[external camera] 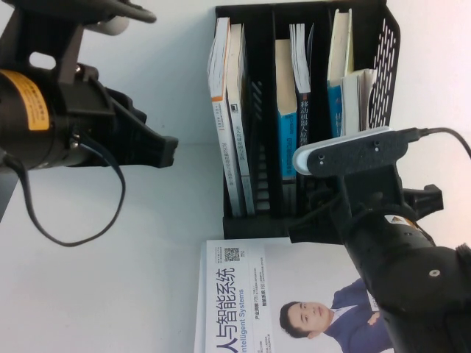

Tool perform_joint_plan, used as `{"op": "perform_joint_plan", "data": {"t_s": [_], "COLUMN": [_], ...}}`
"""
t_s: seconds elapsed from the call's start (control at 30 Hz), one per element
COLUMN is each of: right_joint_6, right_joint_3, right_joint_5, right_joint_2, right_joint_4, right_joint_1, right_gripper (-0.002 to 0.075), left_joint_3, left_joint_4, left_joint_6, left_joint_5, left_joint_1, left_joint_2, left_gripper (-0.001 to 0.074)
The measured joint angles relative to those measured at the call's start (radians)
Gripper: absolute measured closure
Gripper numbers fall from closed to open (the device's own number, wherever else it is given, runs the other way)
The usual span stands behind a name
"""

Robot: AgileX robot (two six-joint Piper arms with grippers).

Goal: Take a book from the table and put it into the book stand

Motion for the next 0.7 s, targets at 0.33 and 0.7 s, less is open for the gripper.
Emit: {"op": "perform_joint_plan", "data": {"t_s": [0.33, 0.7], "right_joint_6": [0.166, 0.173], "right_joint_3": [-0.008, -0.015], "right_joint_5": [-0.021, -0.138], "right_joint_2": [0.052, 0.098], "right_joint_4": [-0.059, -0.077], "right_joint_1": [0.002, 0.033], "right_gripper": [0.0340, 0.0340], "left_joint_3": [0.000, 0.000], "left_joint_4": [0.011, 0.011], "left_joint_6": [0.059, 0.120], "left_joint_5": [0.044, 0.057], "left_joint_1": [0.000, 0.000], "left_joint_2": [-0.030, -0.046], "left_gripper": [0.0737, 0.0737]}}
